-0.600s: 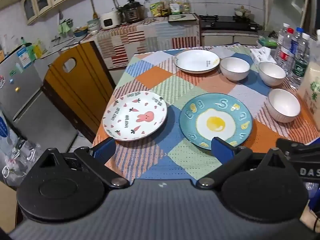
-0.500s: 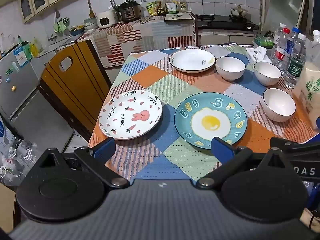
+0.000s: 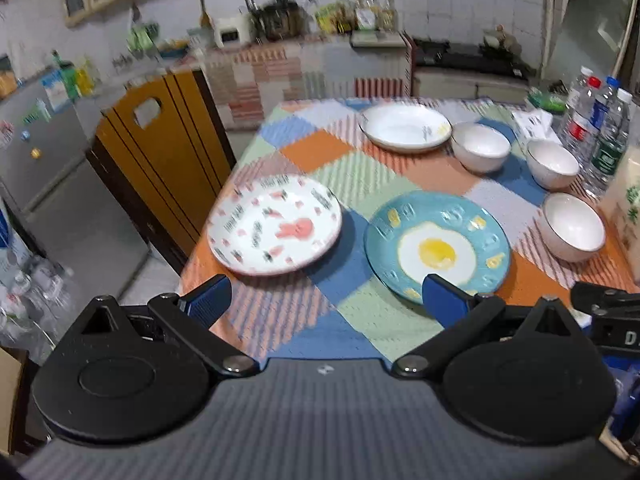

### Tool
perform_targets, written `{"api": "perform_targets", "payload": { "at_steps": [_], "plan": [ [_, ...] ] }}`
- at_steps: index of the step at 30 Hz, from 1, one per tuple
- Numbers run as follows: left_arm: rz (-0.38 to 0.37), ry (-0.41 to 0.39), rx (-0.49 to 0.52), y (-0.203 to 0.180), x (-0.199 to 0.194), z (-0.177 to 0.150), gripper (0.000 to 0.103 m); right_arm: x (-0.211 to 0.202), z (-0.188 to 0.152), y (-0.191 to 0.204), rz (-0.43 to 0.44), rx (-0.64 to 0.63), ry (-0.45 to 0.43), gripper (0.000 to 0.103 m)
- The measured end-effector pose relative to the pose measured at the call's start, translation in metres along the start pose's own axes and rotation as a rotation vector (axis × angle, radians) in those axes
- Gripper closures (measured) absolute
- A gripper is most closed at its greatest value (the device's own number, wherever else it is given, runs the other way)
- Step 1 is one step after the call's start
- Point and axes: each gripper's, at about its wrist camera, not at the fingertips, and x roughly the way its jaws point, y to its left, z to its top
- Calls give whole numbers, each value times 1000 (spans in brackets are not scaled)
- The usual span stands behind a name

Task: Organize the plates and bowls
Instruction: 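Move the right gripper toward the blue egg-print plate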

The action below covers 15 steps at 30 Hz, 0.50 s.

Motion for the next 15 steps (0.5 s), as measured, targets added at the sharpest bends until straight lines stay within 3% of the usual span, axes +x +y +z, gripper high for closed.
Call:
{"api": "perform_targets", "payload": {
  "at_steps": [6, 15],
  "plan": [
    [-45, -9, -16, 1, -3, 2, 0, 0, 0, 1, 2, -3, -2, 0],
    [-53, 8, 0, 4, -4, 1, 0, 1, 1, 2, 4, -7, 1, 0]
  ]
}}
